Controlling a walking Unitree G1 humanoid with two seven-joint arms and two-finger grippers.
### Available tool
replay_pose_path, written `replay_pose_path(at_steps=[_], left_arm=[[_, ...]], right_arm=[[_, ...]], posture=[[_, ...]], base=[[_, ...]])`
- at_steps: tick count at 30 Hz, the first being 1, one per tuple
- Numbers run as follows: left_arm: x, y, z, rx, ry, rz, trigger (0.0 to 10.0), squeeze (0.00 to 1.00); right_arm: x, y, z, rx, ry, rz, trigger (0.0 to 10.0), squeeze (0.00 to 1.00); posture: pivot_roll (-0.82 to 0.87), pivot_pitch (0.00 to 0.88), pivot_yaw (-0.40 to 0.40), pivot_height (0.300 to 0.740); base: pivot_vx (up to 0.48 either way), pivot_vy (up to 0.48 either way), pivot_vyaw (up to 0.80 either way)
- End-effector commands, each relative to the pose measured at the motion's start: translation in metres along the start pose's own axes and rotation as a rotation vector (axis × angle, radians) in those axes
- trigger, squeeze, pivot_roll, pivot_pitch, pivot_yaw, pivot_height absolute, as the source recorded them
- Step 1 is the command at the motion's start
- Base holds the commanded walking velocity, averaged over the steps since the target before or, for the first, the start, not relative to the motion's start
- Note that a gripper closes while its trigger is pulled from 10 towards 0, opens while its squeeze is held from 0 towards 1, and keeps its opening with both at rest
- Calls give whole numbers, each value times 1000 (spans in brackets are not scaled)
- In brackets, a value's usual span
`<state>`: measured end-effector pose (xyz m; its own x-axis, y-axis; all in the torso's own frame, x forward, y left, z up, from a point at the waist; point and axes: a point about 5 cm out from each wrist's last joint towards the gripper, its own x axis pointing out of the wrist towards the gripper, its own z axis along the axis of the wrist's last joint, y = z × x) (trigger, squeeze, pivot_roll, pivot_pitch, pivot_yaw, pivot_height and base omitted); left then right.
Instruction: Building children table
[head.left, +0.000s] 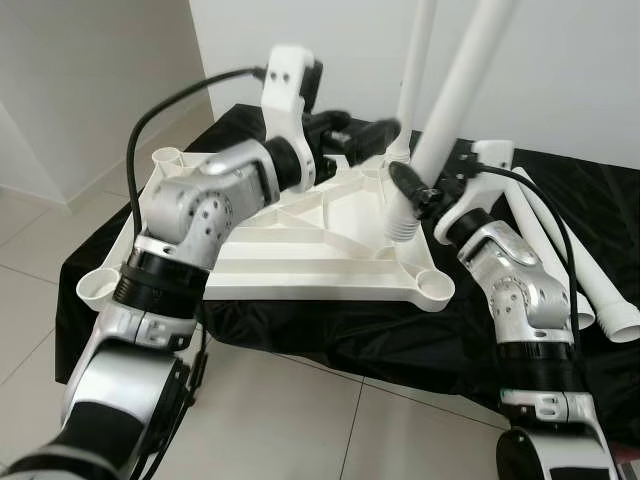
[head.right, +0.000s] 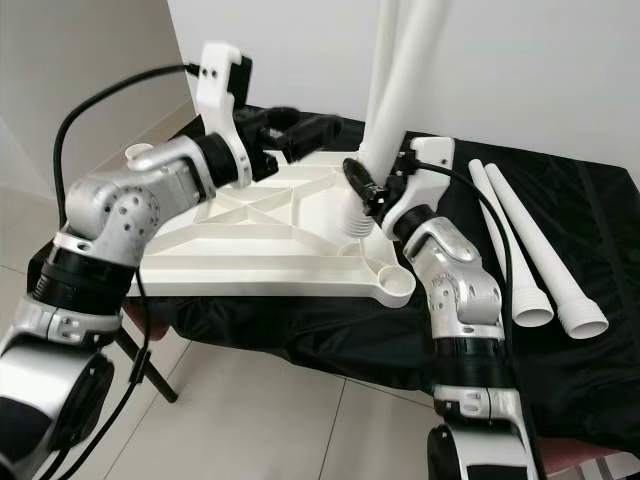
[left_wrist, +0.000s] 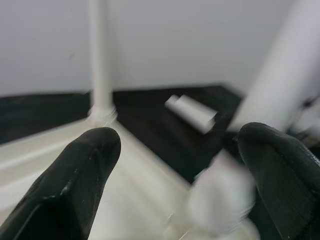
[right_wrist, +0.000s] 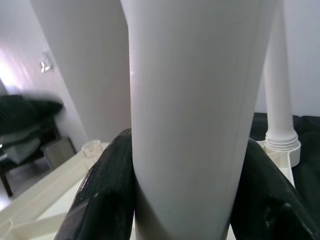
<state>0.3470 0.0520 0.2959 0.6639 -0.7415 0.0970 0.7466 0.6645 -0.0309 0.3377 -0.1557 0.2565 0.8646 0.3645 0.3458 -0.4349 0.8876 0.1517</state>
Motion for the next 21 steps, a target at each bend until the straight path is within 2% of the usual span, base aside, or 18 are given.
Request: replay_pose_path(at_steps=[1, 4, 5, 6, 9, 16, 21], left_arm=[[0, 5, -10, 48, 26, 57, 10000, 0], [-2, 12, -21, 57, 32, 113, 10000, 0], [-4, 17, -26, 102, 39, 160, 10000, 0], [-4, 17, -26, 102, 39, 160, 10000, 0], [-11, 27, -35, 190, 40, 256, 10000, 0], [-22, 29, -44, 103, 1, 335, 10000, 0], [-30, 30, -51, 159, -2, 392, 10000, 0]], right_arm=[[-1, 3, 7, 1, -59, -11, 10000, 0], [-4, 2, 8, 7, -86, -42, 10000, 0], [-5, 2, 8, 9, -97, -58, 10000, 0], [-5, 2, 8, 9, -97, -58, 10000, 0], [-9, 2, 8, 20, -119, -84, 10000, 0], [-16, 6, 1, 4, -122, -125, 10000, 0], [-22, 9, -8, 6, -113, -170, 10000, 0]], posture=[[-104, 73, 58, 740], [-109, 76, 61, 740], [-112, 75, 63, 740], [-112, 75, 63, 740], [-117, 73, 68, 740], [-127, 59, 78, 740], [-118, 50, 79, 740]], base=[[0, 0, 0], [0, 0, 0], [0, 0, 0], [0, 0, 0], [0, 0, 0], [0, 0, 0], [0, 0, 0]])
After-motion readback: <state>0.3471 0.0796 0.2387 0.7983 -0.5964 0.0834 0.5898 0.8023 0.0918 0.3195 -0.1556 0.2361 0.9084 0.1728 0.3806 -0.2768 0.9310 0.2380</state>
